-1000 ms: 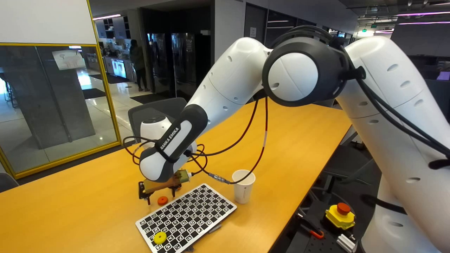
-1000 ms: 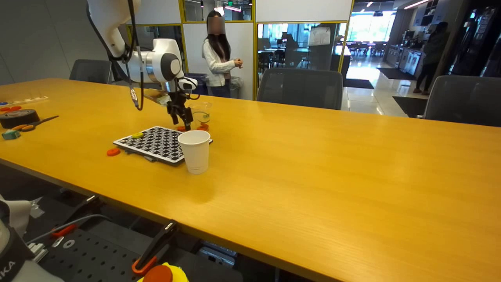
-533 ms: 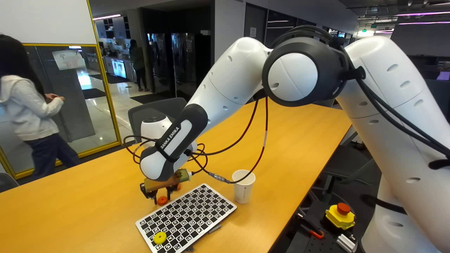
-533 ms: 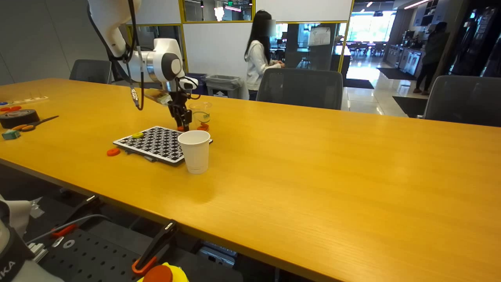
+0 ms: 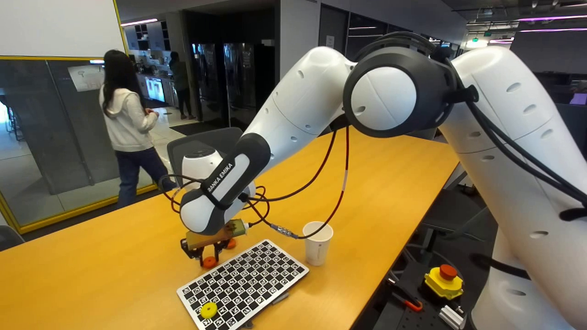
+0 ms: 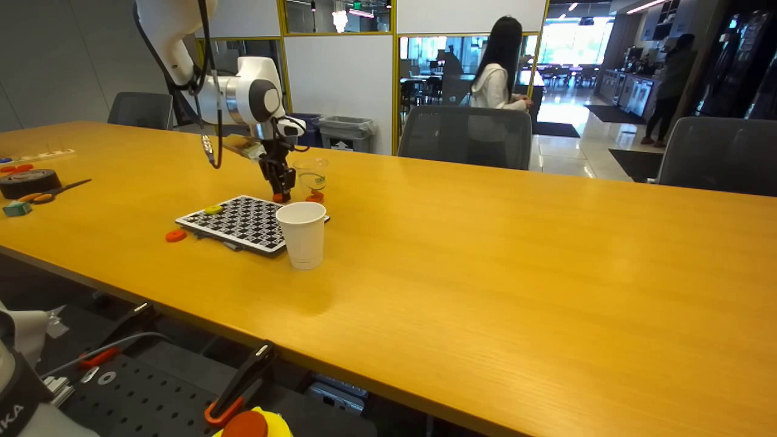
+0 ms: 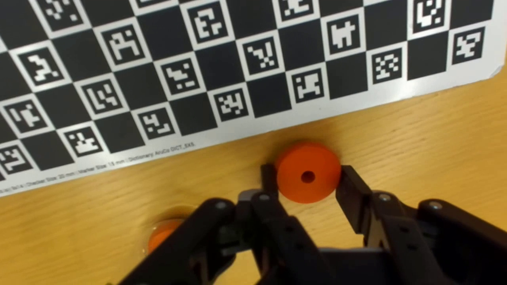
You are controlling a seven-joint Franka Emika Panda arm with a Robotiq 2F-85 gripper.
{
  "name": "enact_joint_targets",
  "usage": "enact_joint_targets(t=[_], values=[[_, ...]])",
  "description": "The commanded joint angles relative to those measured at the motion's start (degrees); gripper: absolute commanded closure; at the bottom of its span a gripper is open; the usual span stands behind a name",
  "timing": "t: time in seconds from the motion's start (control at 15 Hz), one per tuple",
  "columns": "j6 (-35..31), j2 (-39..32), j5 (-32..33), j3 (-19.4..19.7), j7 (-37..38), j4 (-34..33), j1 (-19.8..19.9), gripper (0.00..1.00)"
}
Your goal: Put one round orange block in the clear cup then put a round yellow block in the white cup, then put two round orange blocks in the clear cup and put the last round yellow block in the white cup
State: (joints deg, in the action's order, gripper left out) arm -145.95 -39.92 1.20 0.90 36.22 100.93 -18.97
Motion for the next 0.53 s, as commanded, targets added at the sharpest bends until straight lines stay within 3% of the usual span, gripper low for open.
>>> enact_joint_targets(t=[0.0, 0.47], values=[[3.7, 5.5, -2.0, -2.8, -5.1, 1.8, 1.5, 0.75], [6.6, 14.7, -4.0, -3.4, -6.7, 4.5, 3.5, 0.75]])
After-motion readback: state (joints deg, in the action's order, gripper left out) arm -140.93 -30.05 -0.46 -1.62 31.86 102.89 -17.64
